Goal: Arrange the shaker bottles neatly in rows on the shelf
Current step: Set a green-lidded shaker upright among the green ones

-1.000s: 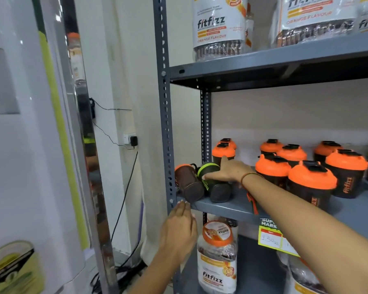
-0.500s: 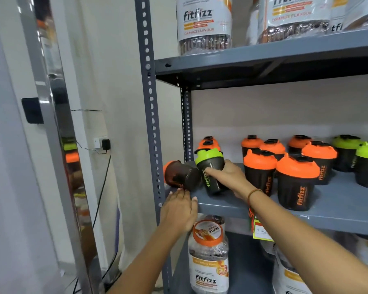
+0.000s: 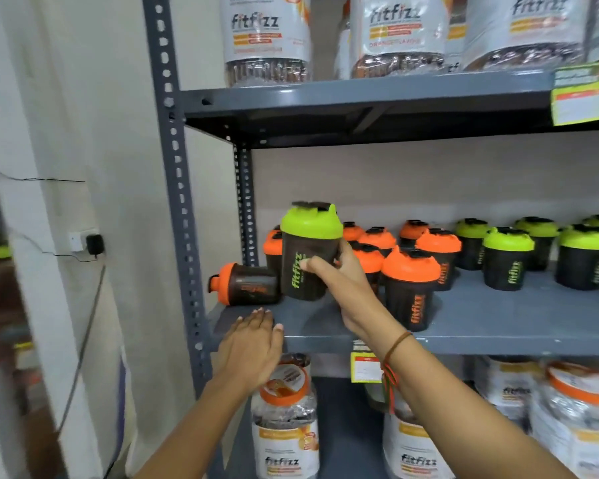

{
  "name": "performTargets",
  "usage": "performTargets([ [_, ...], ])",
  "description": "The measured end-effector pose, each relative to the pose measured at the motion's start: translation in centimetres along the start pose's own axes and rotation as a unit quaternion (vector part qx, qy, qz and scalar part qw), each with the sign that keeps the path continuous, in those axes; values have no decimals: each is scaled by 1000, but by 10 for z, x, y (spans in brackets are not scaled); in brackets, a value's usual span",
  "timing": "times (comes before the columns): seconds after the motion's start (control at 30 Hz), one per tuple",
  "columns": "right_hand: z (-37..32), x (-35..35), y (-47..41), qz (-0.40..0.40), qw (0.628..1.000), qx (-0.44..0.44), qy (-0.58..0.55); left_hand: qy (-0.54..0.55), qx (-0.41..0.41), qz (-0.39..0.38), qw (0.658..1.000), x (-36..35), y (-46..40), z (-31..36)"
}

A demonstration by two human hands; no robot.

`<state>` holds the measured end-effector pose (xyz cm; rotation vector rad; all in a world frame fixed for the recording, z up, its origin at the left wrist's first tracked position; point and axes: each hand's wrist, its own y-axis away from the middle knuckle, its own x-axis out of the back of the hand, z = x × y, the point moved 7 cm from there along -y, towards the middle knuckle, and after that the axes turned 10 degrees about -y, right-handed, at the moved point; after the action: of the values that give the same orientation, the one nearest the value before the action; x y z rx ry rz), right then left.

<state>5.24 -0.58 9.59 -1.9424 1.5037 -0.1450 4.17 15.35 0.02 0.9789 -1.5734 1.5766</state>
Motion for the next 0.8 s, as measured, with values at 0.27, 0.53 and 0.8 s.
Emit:
performTargets([
  [0.27,-145,115,11,61,988,141,-32,-7,6,33,999,3,0,7],
  [0.53,-155,295,27,193,977,69,59,-23,-13,35,999,1,-1,12],
  [0.8,-100,392,31,224,967,-115,27,-2,18,14,1000,-13,-9,2],
])
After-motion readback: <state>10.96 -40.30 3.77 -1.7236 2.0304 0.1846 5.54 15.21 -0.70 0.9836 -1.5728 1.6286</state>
